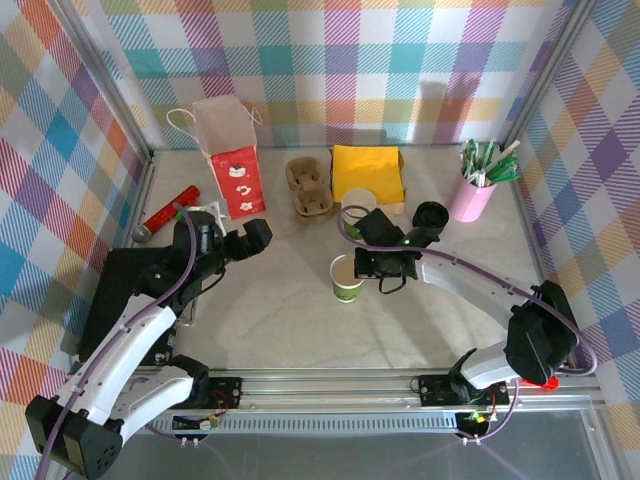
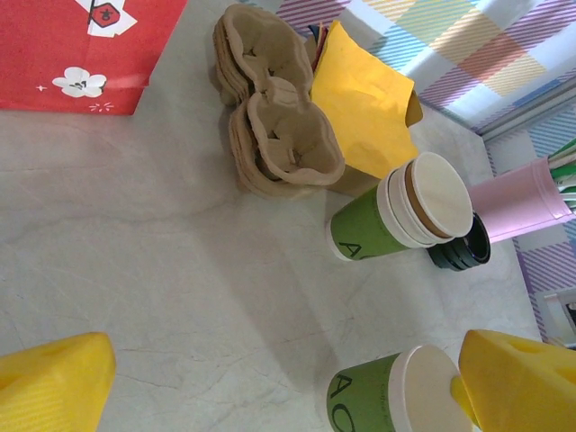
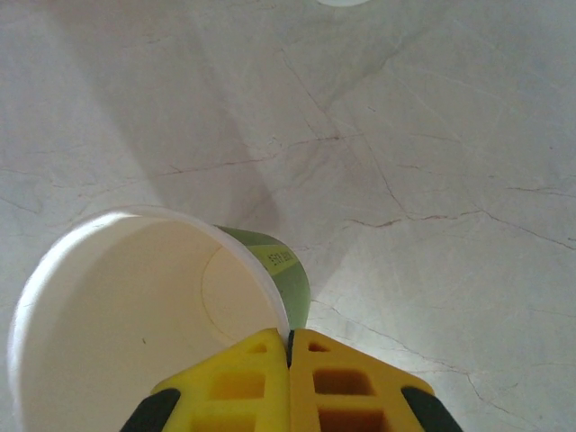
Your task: Pack the takeout coffee
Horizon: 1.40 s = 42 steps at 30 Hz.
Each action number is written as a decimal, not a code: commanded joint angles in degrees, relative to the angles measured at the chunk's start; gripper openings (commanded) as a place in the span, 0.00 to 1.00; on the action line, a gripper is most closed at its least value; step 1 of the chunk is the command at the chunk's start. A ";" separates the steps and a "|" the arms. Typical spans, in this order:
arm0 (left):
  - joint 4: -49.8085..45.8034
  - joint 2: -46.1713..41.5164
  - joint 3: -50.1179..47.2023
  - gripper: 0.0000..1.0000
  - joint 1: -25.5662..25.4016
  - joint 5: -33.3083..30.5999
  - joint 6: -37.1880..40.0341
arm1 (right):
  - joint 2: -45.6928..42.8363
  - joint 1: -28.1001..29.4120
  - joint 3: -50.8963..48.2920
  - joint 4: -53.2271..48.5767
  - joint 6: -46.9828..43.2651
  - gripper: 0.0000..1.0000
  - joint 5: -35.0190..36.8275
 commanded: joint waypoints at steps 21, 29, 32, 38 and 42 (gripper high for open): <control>-0.67 -1.71 1.01 0.97 -0.40 0.21 0.36 | -3.35 1.88 5.29 -4.93 -1.33 0.40 2.93; -3.57 -0.75 3.69 0.95 -1.07 2.84 1.69 | -6.56 1.88 8.96 -9.07 -3.40 0.44 6.35; -4.89 -0.70 4.43 0.95 -2.63 0.30 2.61 | -7.50 1.88 10.83 -10.19 -5.92 0.48 8.86; -4.94 0.62 5.04 0.95 -5.21 1.38 2.35 | -8.80 1.71 14.78 -9.22 -13.72 0.63 19.08; -2.00 0.05 4.09 0.95 -6.44 3.72 2.22 | -8.06 -2.83 18.73 -8.52 -17.91 0.66 21.03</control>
